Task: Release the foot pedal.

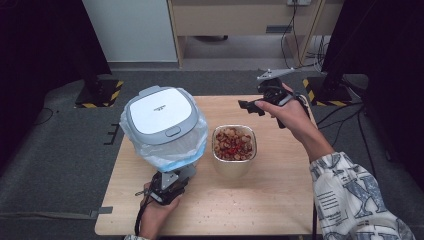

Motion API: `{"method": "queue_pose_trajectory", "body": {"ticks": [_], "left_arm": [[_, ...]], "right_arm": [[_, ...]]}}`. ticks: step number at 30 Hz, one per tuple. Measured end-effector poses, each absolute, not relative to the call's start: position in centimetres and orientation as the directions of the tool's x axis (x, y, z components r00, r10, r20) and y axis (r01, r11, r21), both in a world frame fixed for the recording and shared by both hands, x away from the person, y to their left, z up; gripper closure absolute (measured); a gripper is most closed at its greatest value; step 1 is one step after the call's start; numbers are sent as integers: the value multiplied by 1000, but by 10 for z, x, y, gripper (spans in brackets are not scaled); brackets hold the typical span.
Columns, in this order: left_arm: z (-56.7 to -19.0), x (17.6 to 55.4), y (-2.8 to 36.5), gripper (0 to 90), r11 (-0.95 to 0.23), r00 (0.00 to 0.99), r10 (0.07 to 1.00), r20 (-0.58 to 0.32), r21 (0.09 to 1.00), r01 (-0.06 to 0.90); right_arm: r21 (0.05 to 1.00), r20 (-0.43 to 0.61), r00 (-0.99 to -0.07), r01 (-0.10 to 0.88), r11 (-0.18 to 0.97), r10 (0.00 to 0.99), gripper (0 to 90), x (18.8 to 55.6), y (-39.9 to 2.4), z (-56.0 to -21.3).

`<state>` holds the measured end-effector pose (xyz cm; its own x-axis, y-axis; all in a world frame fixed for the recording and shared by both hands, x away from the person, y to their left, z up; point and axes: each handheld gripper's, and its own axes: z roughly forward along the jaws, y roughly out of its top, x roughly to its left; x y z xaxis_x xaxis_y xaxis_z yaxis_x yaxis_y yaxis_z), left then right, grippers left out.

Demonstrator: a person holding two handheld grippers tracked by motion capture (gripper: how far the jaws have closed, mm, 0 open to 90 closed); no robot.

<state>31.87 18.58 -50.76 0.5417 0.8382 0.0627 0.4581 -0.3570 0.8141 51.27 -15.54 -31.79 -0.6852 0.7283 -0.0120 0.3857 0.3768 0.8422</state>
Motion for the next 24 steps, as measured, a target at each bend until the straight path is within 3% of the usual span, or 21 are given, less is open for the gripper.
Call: {"method": "queue_pose_trajectory", "body": {"ticks": [10, 24], "left_arm": [[-505, 318, 190, 414, -302, 534, 846, -2, 823, 482], [-504, 316, 188, 337, -342, 609, 793, -3, 825, 450]], "right_arm": [[850, -18, -568, 425, 311, 823, 68, 513, -184, -336], [851, -19, -519, 440, 286, 855, 69, 496, -202, -359]]}}
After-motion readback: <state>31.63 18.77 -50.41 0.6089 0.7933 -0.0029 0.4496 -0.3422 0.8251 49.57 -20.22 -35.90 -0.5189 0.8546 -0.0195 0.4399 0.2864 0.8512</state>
